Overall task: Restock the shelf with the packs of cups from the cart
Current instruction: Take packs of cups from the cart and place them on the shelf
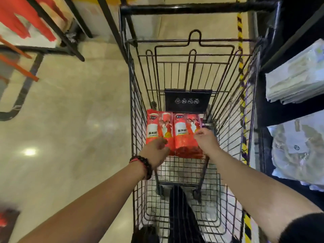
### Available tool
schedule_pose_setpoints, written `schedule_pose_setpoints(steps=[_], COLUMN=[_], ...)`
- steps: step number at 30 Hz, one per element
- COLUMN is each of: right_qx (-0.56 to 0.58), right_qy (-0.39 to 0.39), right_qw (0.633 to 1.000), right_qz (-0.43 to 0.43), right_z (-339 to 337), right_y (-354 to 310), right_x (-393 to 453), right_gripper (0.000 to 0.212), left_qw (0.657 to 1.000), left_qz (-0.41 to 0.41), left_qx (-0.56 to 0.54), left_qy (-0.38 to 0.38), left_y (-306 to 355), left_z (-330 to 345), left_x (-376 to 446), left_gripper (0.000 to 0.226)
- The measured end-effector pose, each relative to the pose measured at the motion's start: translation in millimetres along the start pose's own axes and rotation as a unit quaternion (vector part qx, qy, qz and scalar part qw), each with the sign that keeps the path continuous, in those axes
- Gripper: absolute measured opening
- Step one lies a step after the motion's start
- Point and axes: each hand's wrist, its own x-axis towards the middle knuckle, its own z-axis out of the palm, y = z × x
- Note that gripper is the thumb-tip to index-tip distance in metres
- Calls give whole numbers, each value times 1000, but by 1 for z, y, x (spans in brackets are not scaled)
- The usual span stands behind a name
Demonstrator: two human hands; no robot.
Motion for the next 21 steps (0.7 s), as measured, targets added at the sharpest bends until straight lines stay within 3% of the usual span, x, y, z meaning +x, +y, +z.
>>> schedule_pose_setpoints(steps=[4,8,12,21], right_qx=[-27,5,74,116], right_qy=[5,34,-40,-106], right_qw=[999,993,975,962], right_qz=[32,116,204,224], right_z=[11,24,31,25], right_y=[18,39,58,71], right_x=[51,86,99,97], right_gripper=[2,30,60,72], left_qw=[999,1000,996,988], left_qz=[-27,-28,-81,-117], left_qx=[13,0,-28,-103], left_qy=[9,-1,4,21], left_y=[-7,-24,-32,-34], left_z=[5,12,19,28], left_x=[34,49,57,57], left_gripper=[29,25,23,19])
